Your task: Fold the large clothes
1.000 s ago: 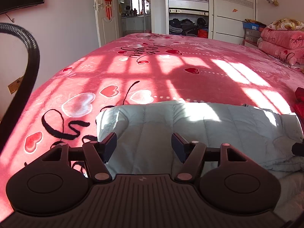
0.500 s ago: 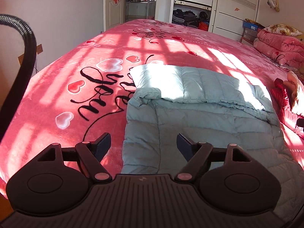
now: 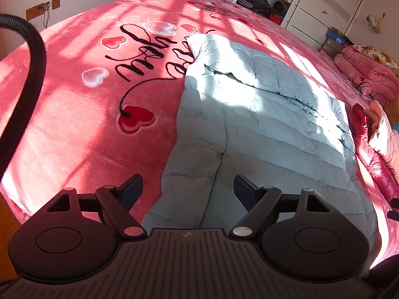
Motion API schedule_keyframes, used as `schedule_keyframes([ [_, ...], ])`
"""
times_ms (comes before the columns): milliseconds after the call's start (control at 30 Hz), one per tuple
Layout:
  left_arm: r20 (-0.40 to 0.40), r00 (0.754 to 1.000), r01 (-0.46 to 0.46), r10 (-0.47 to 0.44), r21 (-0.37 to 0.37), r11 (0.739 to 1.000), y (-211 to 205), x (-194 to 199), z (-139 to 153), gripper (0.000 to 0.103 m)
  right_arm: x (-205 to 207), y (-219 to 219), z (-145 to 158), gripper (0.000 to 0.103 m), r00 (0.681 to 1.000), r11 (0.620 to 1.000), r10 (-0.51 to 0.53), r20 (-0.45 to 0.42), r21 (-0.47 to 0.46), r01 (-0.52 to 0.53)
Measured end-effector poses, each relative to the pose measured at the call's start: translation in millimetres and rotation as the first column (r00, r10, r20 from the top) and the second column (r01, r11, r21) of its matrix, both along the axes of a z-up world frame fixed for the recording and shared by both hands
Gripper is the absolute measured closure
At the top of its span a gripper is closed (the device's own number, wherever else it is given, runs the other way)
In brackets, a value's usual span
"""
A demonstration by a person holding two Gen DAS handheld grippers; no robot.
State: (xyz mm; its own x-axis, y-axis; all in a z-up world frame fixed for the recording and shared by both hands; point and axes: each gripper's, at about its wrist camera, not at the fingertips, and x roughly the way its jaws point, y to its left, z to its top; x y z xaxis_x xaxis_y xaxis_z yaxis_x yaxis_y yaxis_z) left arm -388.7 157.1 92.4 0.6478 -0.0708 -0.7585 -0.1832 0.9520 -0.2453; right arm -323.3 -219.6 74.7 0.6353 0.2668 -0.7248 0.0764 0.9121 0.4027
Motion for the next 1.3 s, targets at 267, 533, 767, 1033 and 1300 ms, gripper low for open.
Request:
schedule_keyframes([
  [267, -0.042, 0.999, 0.002, -0.002, 0.003, 1.0, -3.9, -3.1, -19.0, 0.005, 2.5, 21.2, -29.0, 0.003, 0.975, 0.989, 0.112, -0.192, -0.069, -0.127],
  [533, -0.071, 0.995, 0.069, -0.069, 0.009, 0.998, -18.0, -8.9, -22.7, 0.004, 11.3, 47.3, -42.6, 0.0, 0.951, 0.958, 0.189, -0.243, -0.165, -0.233],
  [767, -0.095, 0.984, 0.152, -0.151, 0.0, 0.988, -32.9, -16.5, -23.4, 0.007, 3.1, 58.8, -43.0, 0.012, 0.93, 0.934, 0.291, -0.226, -0.141, -0.327],
  [1033, -0.1, 0.958, 0.268, -0.267, -0.011, 0.963, -55.1, -28.5, -23.4, 0.013, 1.6, 49.9, -37.4, 0.056, 0.923, 0.94, 0.338, -0.186, 0.023, -0.34],
  [1300, -0.111, 0.958, 0.269, -0.263, 0.038, 0.962, -60.2, -27.1, -23.2, 0.034, 6.7, 64.3, -42.1, 0.043, 0.909, 0.929, 0.367, -0.197, 0.035, -0.368],
])
